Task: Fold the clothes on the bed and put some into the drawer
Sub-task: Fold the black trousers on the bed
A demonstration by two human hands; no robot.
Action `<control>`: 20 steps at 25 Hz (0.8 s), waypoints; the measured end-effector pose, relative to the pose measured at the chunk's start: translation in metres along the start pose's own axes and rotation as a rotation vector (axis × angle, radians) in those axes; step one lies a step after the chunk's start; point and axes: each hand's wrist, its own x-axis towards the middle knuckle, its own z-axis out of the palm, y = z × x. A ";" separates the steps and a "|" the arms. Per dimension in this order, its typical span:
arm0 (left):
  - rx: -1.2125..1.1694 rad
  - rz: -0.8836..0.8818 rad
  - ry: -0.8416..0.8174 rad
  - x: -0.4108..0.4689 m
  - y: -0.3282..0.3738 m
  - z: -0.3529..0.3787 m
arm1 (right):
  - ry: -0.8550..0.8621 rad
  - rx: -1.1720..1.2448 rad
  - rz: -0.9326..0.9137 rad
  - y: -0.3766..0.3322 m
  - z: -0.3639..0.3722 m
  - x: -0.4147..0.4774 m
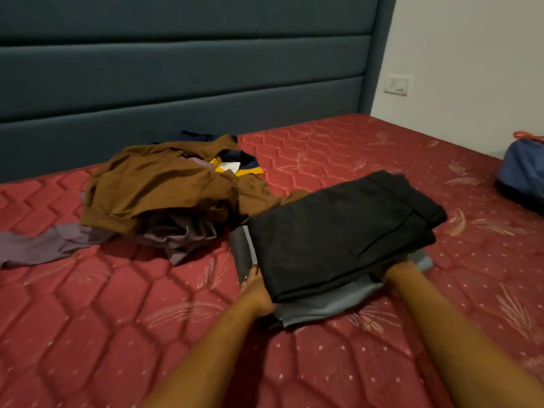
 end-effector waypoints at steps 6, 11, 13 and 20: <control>-0.739 -0.249 0.249 0.016 -0.011 0.010 | 0.176 -0.270 -0.364 0.035 0.022 -0.002; -0.795 -0.410 0.022 0.012 0.025 -0.006 | 0.522 0.231 -0.243 0.048 0.052 -0.041; -0.740 -0.378 0.118 0.011 0.024 -0.001 | 0.594 0.773 0.020 0.037 0.046 -0.050; -0.735 -0.094 0.310 0.008 0.020 -0.007 | 0.430 0.589 0.053 -0.021 0.031 -0.045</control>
